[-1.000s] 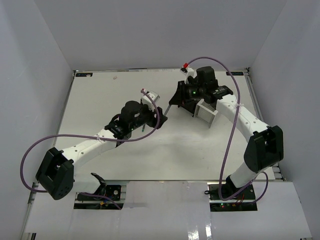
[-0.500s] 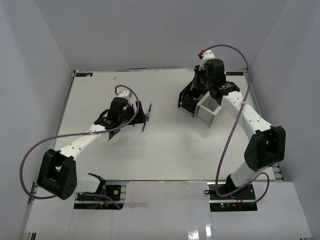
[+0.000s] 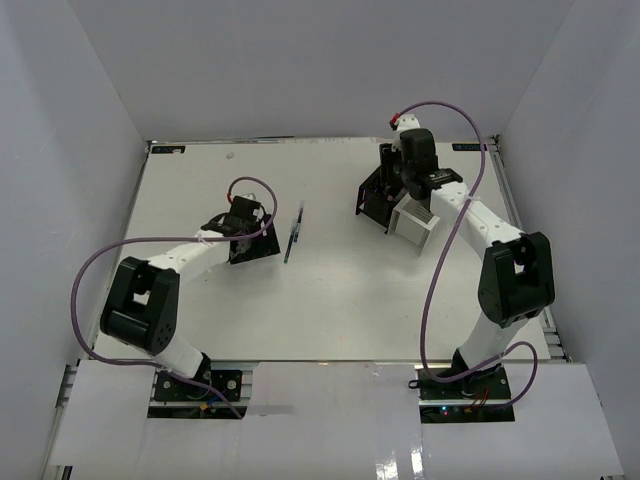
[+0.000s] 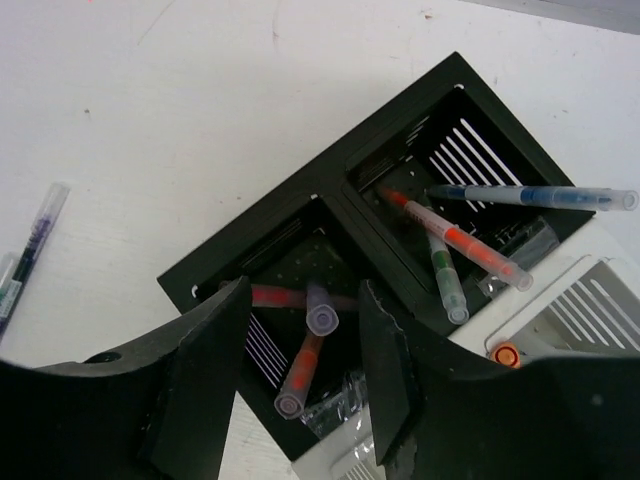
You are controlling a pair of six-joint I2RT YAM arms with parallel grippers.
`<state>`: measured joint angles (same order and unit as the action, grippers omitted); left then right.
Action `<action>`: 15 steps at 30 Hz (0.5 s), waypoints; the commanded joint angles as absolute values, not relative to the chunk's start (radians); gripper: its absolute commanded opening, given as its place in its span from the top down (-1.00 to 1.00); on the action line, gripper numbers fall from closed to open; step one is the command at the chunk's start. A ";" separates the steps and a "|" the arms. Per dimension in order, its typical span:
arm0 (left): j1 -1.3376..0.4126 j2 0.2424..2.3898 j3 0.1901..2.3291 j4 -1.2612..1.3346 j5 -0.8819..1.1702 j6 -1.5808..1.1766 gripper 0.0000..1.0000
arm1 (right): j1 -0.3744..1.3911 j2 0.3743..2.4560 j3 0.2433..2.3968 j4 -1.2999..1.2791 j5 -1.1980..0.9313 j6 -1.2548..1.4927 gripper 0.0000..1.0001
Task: Sort the stationery into containers
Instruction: Place the pen in the storage box.
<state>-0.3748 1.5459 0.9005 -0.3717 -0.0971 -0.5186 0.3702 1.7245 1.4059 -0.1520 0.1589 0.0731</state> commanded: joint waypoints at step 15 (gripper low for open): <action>-0.365 1.756 1.084 -0.414 -0.189 -0.509 -0.39 | 0.367 1.324 1.180 -0.147 0.146 0.097 -0.64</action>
